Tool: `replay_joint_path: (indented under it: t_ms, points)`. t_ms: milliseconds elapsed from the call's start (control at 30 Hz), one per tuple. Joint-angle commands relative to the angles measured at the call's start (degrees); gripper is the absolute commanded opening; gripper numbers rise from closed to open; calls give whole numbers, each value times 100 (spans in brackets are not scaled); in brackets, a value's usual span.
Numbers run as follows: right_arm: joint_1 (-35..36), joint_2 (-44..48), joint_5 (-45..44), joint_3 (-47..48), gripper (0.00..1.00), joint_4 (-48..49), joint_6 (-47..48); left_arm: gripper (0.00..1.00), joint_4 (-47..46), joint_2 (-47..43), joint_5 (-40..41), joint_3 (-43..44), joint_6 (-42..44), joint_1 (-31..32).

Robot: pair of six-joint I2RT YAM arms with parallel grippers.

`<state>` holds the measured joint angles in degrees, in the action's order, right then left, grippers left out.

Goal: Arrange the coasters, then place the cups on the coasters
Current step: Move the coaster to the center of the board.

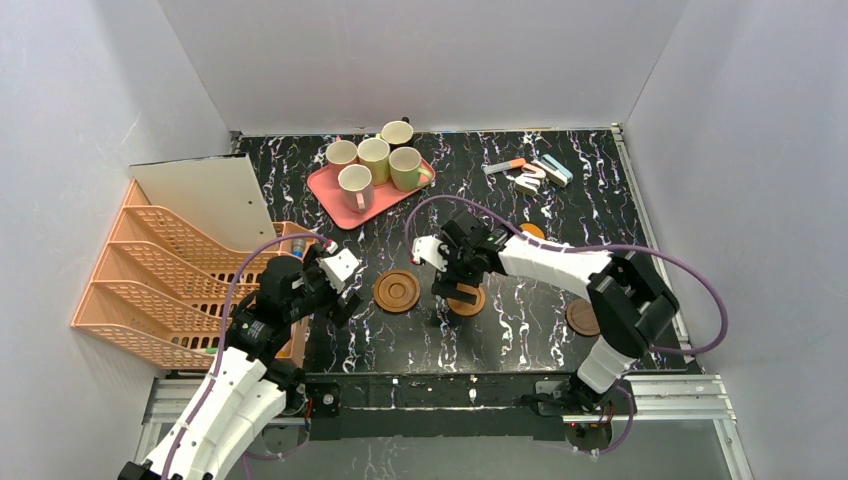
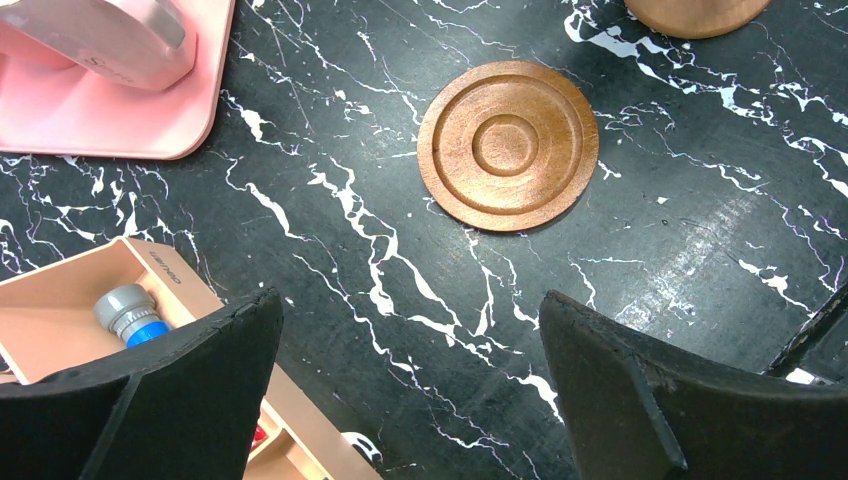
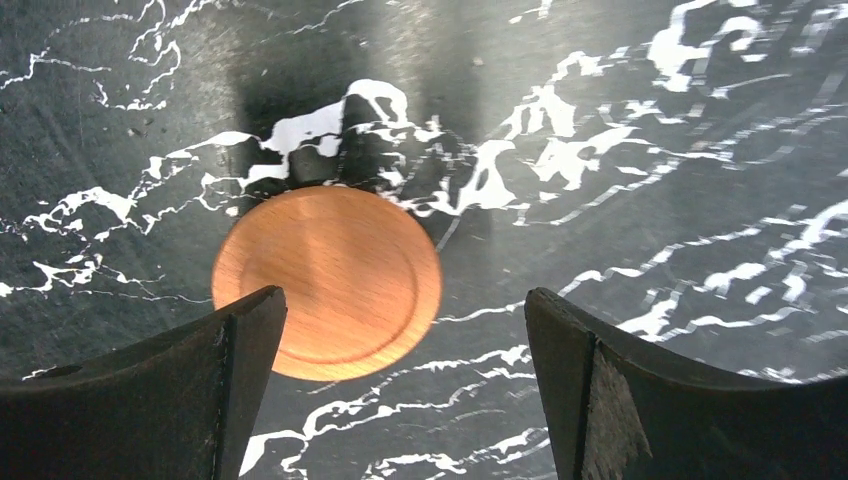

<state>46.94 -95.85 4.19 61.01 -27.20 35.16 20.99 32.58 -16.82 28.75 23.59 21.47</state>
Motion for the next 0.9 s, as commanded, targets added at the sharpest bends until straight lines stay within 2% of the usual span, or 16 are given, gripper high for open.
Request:
replay_joint_path:
  t_ms: [0,200,333,467,600,767,867]
  points:
    - [4,600,-376,109,99,107,81,98,17,-4,-50,-10,48,-38]
    - [-191,1557,-718,-312,99,449,63,98,-2,19,-133,-11,66,-38]
    - [-290,1858,-614,-709,99,718,11,98,302,394,-483,203,542,-38]
    - [-285,1637,-555,-789,99,820,-170,98,120,1429,275,562,632,-29]
    - [-255,1315,-663,-743,99,793,-255,98,-124,2425,383,992,407,-16]
    - [-255,1236,-706,-1019,99,1035,-252,98,-869,2940,879,1150,245,138]
    - [-255,1132,-735,-1091,99,1168,-261,98,-939,3293,1185,1342,195,408]
